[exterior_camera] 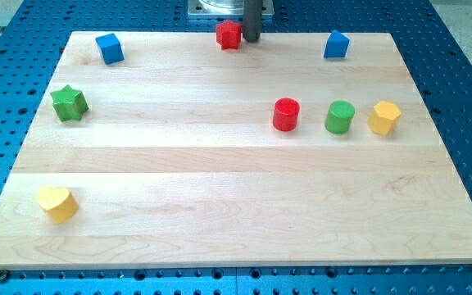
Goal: Move the red star to the top right of the red circle
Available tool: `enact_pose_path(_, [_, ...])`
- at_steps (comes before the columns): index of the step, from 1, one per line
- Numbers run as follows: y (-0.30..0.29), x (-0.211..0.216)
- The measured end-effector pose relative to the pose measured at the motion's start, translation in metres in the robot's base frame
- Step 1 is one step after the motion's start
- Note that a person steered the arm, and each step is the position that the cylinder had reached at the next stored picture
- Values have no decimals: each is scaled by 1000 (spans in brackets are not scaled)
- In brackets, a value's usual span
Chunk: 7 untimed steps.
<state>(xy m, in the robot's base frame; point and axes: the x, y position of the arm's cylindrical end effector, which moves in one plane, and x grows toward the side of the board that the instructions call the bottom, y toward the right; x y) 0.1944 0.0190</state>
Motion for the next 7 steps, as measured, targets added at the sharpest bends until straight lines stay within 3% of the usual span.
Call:
enact_pose_path(1, [-26,50])
enact_pose_path(2, [-72,139])
enact_pose_path(3, [-91,105])
enact_pose_path(4, [-113,29])
enact_pose_path(5, [-133,-2])
enact_pose_path(6, [-93,-2])
enact_pose_path(7, [-9,19])
